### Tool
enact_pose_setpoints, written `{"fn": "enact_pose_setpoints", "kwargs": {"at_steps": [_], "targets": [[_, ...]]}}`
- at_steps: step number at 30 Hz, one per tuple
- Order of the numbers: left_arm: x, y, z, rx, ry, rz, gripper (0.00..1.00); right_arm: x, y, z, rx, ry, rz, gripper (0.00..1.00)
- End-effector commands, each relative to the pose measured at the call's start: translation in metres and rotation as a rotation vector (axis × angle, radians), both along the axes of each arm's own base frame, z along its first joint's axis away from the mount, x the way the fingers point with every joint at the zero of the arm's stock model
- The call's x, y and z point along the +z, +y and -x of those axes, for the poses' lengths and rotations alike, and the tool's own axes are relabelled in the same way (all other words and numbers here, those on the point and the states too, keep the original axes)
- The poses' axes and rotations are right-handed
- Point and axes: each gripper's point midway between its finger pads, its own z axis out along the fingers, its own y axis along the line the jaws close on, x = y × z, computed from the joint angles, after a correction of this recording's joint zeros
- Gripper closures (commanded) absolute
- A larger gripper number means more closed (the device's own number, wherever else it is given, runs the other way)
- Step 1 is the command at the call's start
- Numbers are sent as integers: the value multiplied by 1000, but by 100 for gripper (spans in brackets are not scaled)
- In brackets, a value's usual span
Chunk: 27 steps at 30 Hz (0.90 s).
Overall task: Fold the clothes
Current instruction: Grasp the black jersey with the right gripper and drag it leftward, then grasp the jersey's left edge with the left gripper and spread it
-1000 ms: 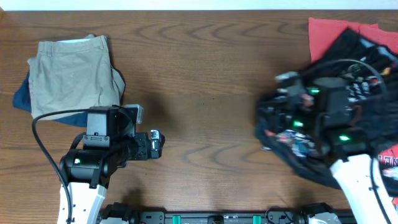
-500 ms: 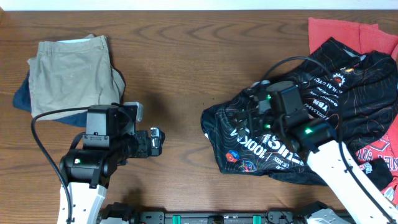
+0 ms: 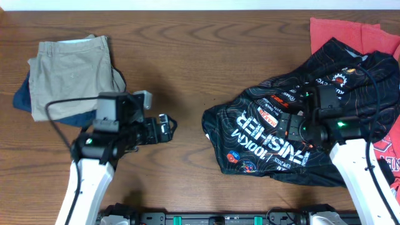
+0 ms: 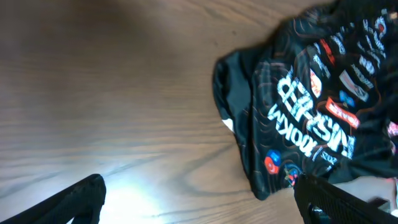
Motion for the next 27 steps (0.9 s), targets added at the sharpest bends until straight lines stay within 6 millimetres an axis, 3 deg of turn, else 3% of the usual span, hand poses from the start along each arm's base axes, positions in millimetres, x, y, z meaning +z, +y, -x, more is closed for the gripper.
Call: {"fn": "enact_pose_setpoints", "kwargs": {"at_steps": [1,13,20,24,27], "targets": [[-16,-22,0,-67,62,33,2,2,-11,3,-47,3,11,1],[-85,-97,-21,-266,104,24,2,-1,-18,11,-75,36,16,1],[-120,-130,-27,-341,86,26,1,-2,-18,15,-75,53,18,1],[-135,-139,-25,-365,95,23,19,-2,-18,16,-75,59,19,1],[-140,-141,-25,-371,97,22,49,-2,-18,16,-75,58,18,1]]}}
